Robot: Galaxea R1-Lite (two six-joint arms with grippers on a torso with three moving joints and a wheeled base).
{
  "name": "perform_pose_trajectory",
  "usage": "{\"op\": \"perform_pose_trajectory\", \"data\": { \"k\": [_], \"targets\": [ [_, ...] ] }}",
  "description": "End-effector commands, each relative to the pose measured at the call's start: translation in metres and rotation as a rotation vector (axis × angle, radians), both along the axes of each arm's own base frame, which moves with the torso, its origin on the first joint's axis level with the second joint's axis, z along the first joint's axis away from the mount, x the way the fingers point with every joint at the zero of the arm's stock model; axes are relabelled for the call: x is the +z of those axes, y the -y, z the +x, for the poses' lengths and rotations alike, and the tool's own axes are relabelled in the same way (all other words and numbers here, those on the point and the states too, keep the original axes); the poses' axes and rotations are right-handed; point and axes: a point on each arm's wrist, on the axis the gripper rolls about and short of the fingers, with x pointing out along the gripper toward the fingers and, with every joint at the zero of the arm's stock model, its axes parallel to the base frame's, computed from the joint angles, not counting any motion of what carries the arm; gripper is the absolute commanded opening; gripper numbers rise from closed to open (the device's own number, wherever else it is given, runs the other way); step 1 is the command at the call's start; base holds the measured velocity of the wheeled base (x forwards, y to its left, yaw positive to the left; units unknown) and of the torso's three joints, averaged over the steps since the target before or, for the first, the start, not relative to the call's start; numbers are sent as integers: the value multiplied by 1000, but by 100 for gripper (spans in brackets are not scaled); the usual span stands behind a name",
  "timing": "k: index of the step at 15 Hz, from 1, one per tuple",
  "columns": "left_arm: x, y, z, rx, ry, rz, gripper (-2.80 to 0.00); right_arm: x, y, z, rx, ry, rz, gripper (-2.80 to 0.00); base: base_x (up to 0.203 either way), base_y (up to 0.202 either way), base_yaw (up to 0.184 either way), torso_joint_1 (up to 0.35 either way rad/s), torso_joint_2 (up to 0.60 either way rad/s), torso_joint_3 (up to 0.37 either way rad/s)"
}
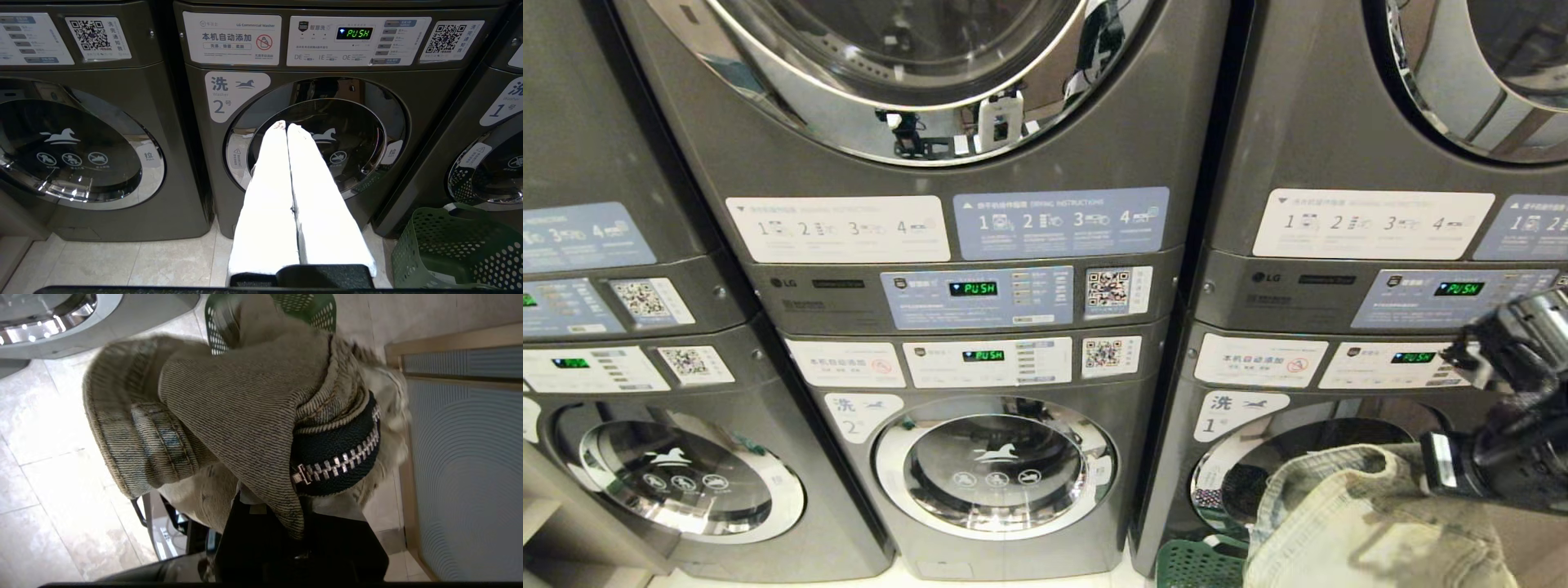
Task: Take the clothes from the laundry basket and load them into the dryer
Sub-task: Put the clothes in the basket
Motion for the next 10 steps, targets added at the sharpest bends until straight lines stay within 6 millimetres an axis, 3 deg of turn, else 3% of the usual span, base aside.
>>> {"op": "perform_pose_trajectory", "data": {
  "k": [1, 4, 10],
  "targets": [
    [0, 0, 0, 0, -1, -1, -280, -21, -2, 35, -4, -82, -12, -280, 0, 0, 0, 0, 0, 0],
    [0, 0, 0, 0, -1, 0, -280, -32, -3, 52, -10, -114, -21, -280, 0, 0, 0, 0, 0, 0],
    [0, 0, 0, 0, -3, -1, -280, -40, 9, 106, -70, -90, -15, -280, 0, 0, 0, 0, 0, 0]
  ]
}}
